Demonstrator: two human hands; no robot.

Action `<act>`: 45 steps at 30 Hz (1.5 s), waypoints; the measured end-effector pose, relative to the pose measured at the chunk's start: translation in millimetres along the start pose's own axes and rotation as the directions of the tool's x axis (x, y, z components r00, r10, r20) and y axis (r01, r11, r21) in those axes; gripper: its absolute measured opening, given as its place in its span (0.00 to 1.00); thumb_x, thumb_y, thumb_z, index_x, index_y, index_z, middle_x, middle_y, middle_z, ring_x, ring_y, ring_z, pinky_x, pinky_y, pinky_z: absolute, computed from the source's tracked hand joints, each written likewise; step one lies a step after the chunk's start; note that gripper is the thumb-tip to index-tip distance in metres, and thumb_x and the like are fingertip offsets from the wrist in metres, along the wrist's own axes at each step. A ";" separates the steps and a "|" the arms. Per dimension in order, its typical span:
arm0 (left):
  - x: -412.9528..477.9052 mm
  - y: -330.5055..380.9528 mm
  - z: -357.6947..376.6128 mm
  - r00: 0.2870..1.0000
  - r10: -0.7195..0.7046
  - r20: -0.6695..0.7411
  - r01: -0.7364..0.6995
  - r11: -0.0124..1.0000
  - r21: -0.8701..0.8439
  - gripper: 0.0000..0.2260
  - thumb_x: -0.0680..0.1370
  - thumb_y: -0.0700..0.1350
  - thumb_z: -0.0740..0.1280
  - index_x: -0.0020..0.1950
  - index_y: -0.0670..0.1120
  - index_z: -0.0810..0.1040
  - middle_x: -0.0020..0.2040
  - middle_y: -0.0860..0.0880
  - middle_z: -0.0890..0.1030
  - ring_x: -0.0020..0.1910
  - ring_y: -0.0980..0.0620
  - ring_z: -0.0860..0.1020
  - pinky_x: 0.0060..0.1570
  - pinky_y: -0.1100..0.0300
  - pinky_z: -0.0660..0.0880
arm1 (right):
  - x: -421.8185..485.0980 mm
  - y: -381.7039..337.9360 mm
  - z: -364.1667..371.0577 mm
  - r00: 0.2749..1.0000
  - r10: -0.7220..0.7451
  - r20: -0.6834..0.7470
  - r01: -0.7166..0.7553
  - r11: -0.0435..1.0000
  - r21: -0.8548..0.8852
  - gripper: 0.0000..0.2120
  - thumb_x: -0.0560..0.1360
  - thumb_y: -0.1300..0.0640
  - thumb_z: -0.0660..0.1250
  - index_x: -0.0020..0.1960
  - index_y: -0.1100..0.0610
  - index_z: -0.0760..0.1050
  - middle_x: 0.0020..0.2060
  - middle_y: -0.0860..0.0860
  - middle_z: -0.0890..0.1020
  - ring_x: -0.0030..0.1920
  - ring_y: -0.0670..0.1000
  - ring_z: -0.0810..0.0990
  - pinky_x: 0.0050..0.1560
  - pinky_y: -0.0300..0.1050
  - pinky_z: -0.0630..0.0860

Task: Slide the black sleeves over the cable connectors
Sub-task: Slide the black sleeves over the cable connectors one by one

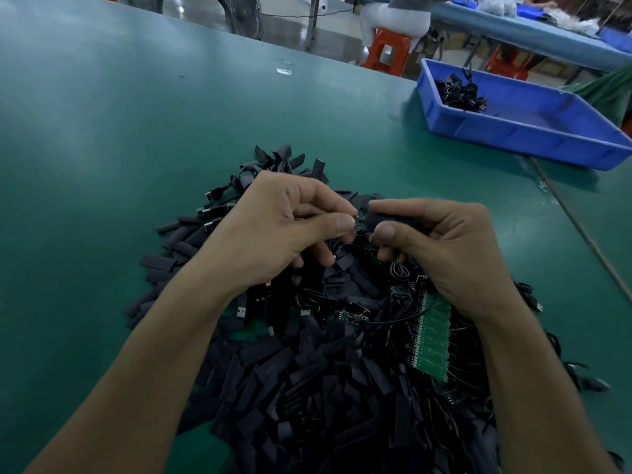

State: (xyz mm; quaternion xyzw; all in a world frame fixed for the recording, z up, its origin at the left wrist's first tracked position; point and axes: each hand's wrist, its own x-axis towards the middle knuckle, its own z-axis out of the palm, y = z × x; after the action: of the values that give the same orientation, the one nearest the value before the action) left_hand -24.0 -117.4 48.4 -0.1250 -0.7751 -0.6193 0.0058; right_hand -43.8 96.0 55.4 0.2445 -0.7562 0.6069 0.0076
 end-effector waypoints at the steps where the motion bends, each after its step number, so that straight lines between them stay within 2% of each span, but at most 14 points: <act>1: 0.1 0.3 0.8 1.000 -0.004 0.001 0.004 1.000 0.007 0.04 0.78 0.43 0.72 0.47 0.52 0.83 0.39 0.55 0.86 0.31 0.53 0.84 0.24 0.68 0.71 | -0.3 -0.4 0.4 0.999 0.007 0.036 -0.008 1.000 0.005 0.10 0.70 0.53 0.74 0.52 0.47 0.85 0.38 0.50 0.87 0.33 0.47 0.84 0.35 0.35 0.78; 3: 0.3 0.6 3.8 1.000 -0.006 -0.019 0.006 1.000 0.013 0.04 0.78 0.43 0.73 0.47 0.52 0.83 0.37 0.55 0.86 0.30 0.53 0.84 0.23 0.68 0.71 | 0.3 -0.5 2.7 0.998 0.006 0.061 -0.006 1.000 -0.001 0.10 0.71 0.53 0.74 0.53 0.47 0.85 0.38 0.50 0.87 0.33 0.47 0.84 0.36 0.35 0.78; 8: 0.7 1.8 6.4 0.996 -0.022 -0.091 0.019 0.999 -0.032 0.04 0.76 0.45 0.74 0.48 0.48 0.81 0.37 0.53 0.86 0.30 0.52 0.84 0.23 0.67 0.71 | 1.3 2.0 11.6 0.997 -0.063 -0.055 0.060 0.997 -0.042 0.08 0.72 0.53 0.74 0.51 0.46 0.83 0.39 0.47 0.87 0.34 0.47 0.84 0.36 0.35 0.77; 12: 2.1 -0.4 3.6 0.991 -0.070 -0.116 0.064 0.996 -0.057 0.08 0.76 0.48 0.74 0.40 0.46 0.83 0.34 0.48 0.86 0.29 0.52 0.83 0.27 0.66 0.75 | -1.3 5.1 15.0 0.988 -0.091 -0.123 0.085 0.995 -0.054 0.06 0.74 0.55 0.74 0.51 0.48 0.83 0.37 0.47 0.86 0.33 0.48 0.84 0.35 0.36 0.77; 15: 2.3 -0.5 2.0 0.994 -0.068 -0.090 0.065 0.997 -0.034 0.09 0.77 0.47 0.73 0.38 0.48 0.83 0.34 0.48 0.85 0.29 0.52 0.83 0.28 0.66 0.76 | -4.0 5.5 16.9 0.985 -0.088 -0.148 0.083 0.996 -0.042 0.06 0.73 0.53 0.72 0.50 0.49 0.83 0.37 0.47 0.86 0.33 0.48 0.84 0.34 0.36 0.77; 21: 0.3 0.6 3.3 0.997 -0.053 -0.054 0.053 0.999 0.000 0.09 0.79 0.45 0.71 0.39 0.46 0.82 0.34 0.49 0.85 0.30 0.52 0.84 0.28 0.66 0.76 | -4.6 3.9 12.4 0.993 -0.078 -0.091 0.074 0.996 -0.053 0.07 0.75 0.58 0.73 0.51 0.48 0.83 0.37 0.48 0.86 0.33 0.48 0.84 0.35 0.36 0.78; 24: -0.3 1.4 5.5 0.997 -0.056 -0.055 0.055 0.998 -0.006 0.08 0.79 0.43 0.71 0.40 0.44 0.83 0.34 0.48 0.85 0.30 0.52 0.84 0.28 0.66 0.76 | -3.0 3.7 11.6 0.996 -0.069 -0.058 0.065 0.995 -0.069 0.09 0.74 0.57 0.74 0.52 0.47 0.83 0.39 0.47 0.87 0.34 0.47 0.84 0.37 0.36 0.78; 28: 0.6 3.0 5.6 0.997 -0.069 -0.045 0.068 0.997 -0.024 0.07 0.79 0.42 0.71 0.41 0.45 0.83 0.35 0.49 0.86 0.30 0.53 0.84 0.29 0.67 0.76 | -3.2 5.1 12.8 0.992 -0.076 -0.097 0.069 0.995 -0.072 0.07 0.74 0.54 0.73 0.51 0.47 0.82 0.39 0.46 0.86 0.35 0.46 0.84 0.37 0.36 0.78; 35: 0.6 2.1 3.8 0.993 -0.104 -0.053 0.099 0.991 -0.091 0.06 0.76 0.40 0.74 0.39 0.44 0.83 0.33 0.46 0.85 0.29 0.52 0.83 0.28 0.66 0.76 | -6.2 6.2 21.1 0.980 -0.116 -0.165 0.106 0.992 -0.066 0.04 0.76 0.58 0.71 0.50 0.52 0.82 0.37 0.47 0.86 0.35 0.46 0.85 0.37 0.35 0.78; 40: 0.3 1.8 0.6 0.994 -0.106 -0.029 0.103 0.991 -0.089 0.06 0.76 0.40 0.73 0.39 0.44 0.84 0.34 0.46 0.85 0.30 0.51 0.84 0.28 0.66 0.77 | -5.7 5.7 21.2 0.988 -0.076 -0.137 0.076 0.997 -0.006 0.07 0.73 0.55 0.71 0.51 0.52 0.82 0.39 0.49 0.86 0.36 0.48 0.85 0.41 0.37 0.79; 45: -0.2 1.8 4.3 0.994 -0.112 0.001 0.112 0.991 -0.069 0.07 0.77 0.41 0.73 0.38 0.45 0.83 0.33 0.46 0.85 0.29 0.52 0.84 0.27 0.67 0.75 | -3.0 5.4 21.5 0.993 -0.062 -0.097 0.059 0.998 -0.036 0.06 0.73 0.54 0.71 0.50 0.51 0.82 0.39 0.48 0.86 0.37 0.49 0.85 0.41 0.38 0.80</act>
State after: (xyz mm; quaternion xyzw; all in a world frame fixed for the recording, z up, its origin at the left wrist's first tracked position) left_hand -22.9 -112.9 49.0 -0.0809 -0.7589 -0.6453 -0.0322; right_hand -37.0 78.1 43.9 0.2369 -0.7570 0.6053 0.0671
